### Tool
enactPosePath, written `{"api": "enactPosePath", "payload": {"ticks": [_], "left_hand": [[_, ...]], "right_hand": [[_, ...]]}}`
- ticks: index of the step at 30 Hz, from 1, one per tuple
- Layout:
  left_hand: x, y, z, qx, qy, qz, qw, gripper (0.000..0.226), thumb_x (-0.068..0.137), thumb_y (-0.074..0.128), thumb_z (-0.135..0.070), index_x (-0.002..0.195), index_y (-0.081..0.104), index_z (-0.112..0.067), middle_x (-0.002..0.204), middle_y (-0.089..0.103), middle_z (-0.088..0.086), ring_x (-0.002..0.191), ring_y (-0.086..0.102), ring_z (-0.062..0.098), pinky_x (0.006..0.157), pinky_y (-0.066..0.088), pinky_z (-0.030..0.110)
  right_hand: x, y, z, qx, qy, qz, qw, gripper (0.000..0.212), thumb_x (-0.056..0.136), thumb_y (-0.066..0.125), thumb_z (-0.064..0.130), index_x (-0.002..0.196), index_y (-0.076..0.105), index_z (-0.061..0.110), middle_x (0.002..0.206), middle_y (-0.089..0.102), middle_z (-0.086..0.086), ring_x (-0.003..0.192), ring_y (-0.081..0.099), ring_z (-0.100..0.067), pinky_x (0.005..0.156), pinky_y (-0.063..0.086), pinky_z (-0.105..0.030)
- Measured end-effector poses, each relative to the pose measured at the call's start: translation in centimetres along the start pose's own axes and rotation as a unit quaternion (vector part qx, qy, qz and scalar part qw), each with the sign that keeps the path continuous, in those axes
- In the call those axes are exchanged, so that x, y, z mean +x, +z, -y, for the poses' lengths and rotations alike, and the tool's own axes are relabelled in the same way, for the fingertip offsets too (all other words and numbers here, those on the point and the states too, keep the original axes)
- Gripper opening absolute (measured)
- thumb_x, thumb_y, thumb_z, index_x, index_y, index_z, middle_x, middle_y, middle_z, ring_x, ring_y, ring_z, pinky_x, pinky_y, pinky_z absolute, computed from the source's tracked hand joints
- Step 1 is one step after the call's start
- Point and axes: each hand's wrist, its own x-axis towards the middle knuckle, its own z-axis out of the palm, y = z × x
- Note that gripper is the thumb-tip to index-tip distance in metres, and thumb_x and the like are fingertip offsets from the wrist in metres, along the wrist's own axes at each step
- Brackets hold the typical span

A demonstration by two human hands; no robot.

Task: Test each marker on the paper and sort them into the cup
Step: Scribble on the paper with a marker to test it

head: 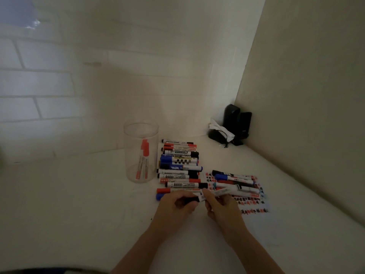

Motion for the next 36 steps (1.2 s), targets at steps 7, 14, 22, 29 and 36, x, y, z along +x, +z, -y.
{"api": "enactPosePath", "payload": {"ticks": [7,14,22,29,36], "left_hand": [[-0.3,0.0,-1.1,0.040,0.004,0.000,0.999,0.025,0.082,0.072,-0.019,0.100,0.066,-0.035,0.100,0.067,-0.016,0.095,0.060,-0.010,0.087,0.047,0.011],[-0.3,-0.6,-2.0,0.014,-0.014,0.020,1.000,0.028,0.081,0.073,-0.013,0.097,0.069,-0.036,0.100,0.070,-0.014,0.095,0.063,-0.003,0.086,0.047,0.013],[-0.6,-0.3,-2.0,0.035,0.010,0.016,0.999,0.027,0.075,0.076,-0.004,0.092,0.073,-0.025,0.093,0.073,-0.008,0.089,0.066,0.001,0.088,0.050,0.018],[0.0,-2.2,-2.0,0.177,0.066,-0.049,0.981,0.032,0.077,0.076,-0.010,0.103,0.067,-0.025,0.105,0.062,-0.011,0.096,0.058,0.003,0.090,0.046,0.018],[0.6,-5.7,0.1,0.342,0.071,-0.050,0.936,0.028,0.069,0.083,-0.019,0.094,0.072,-0.024,0.097,0.065,-0.004,0.088,0.057,0.013,0.080,0.049,0.028]], "right_hand": [[-0.7,-0.7,0.6,0.040,0.031,0.031,0.998,0.027,0.086,0.068,0.028,0.095,0.064,0.002,0.067,0.060,-0.005,0.055,0.054,-0.009,0.051,0.046,-0.021],[-2.1,-6.1,2.9,0.003,0.042,0.075,0.996,0.029,0.082,0.068,0.037,0.094,0.073,0.011,0.083,0.072,-0.008,0.071,0.063,-0.018,0.069,0.053,-0.030],[-0.7,-7.6,2.8,-0.404,-0.110,0.161,0.894,0.020,0.095,0.053,0.038,0.094,0.071,0.027,0.080,0.070,0.006,0.062,0.062,-0.008,0.061,0.052,-0.018],[1.9,-9.1,1.3,-0.456,-0.202,0.034,0.866,0.020,0.092,0.056,0.039,0.106,0.067,0.028,0.100,0.069,0.010,0.080,0.060,0.004,0.075,0.046,-0.013],[4.5,-11.1,-0.1,-0.600,-0.156,-0.074,0.781,0.022,0.091,0.054,0.047,0.108,0.066,0.039,0.124,0.052,0.009,0.120,0.040,-0.016,0.103,0.025,-0.043]]}}
